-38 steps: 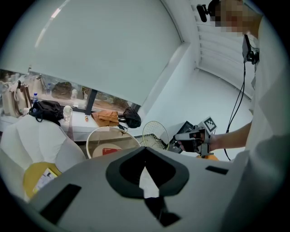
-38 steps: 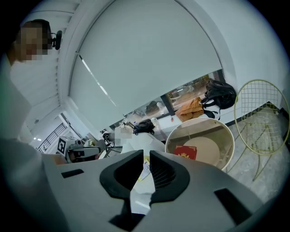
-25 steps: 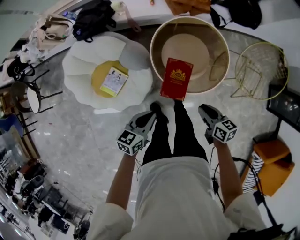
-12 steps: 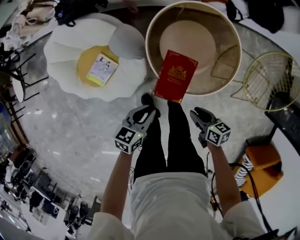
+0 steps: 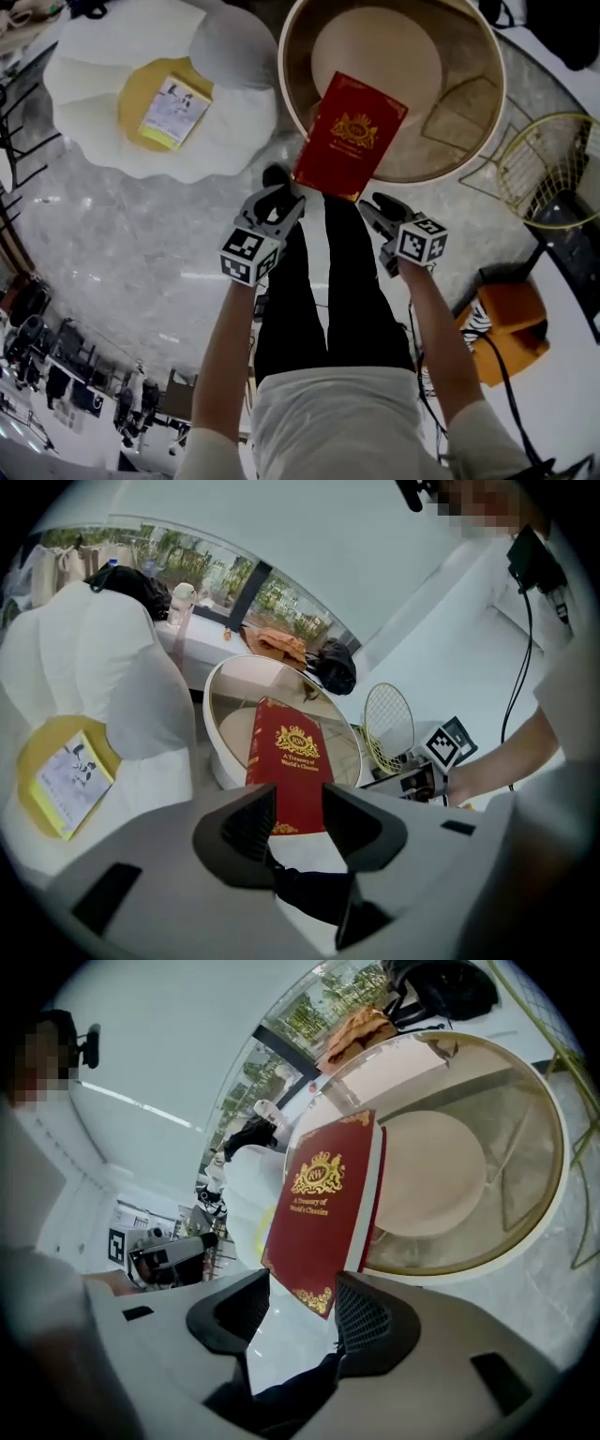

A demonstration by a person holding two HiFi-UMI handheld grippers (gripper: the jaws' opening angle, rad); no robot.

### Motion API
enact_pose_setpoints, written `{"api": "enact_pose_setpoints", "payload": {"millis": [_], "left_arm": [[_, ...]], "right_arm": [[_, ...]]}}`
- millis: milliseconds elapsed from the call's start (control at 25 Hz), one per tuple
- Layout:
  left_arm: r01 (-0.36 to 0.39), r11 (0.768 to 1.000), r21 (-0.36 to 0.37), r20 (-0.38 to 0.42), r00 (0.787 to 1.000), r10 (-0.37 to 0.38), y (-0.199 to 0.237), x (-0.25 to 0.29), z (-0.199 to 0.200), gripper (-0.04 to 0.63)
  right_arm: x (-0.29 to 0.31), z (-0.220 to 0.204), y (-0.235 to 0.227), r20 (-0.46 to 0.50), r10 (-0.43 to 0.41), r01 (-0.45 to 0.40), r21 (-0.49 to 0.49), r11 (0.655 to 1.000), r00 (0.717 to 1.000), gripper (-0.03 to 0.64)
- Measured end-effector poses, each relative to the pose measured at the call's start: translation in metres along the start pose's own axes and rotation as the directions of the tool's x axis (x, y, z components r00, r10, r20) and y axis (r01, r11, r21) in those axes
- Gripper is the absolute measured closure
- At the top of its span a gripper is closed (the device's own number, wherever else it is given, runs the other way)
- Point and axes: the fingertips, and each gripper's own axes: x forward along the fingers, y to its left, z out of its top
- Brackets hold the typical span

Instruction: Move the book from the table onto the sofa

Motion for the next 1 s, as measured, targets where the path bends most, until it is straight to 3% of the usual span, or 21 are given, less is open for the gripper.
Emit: {"api": "enact_pose_setpoints", "payload": {"millis": [240, 520, 840, 1000], "left_arm": [[-0.012, 0.998, -0.068, -0.037, 0.999, 0.009, 0.034, 0.036, -0.019, 0.371], [0.055, 0.992, -0.117, -0.102, 0.993, -0.068, 0.047, 0.072, -0.036, 0.276], [0.112, 0.98, -0.167, -0.169, 0.976, -0.14, 0.051, 0.092, -0.052, 0.273], [0.103, 0.984, -0.146, -0.175, 0.976, -0.128, 0.053, 0.094, -0.054, 0.287]], "right_arm": [[0.034, -0.016, -0.03, -0.026, 0.031, -0.028, 0.098, 0.995, 0.999, 0.311], [0.068, -0.026, -0.042, -0.074, 0.123, -0.108, 0.175, 0.979, 0.99, 0.245], [0.089, -0.027, -0.024, -0.075, 0.258, -0.232, 0.254, 0.939, 0.963, 0.245], [0.095, -0.03, -0.022, -0.096, 0.252, -0.224, 0.237, 0.945, 0.963, 0.249]]}}
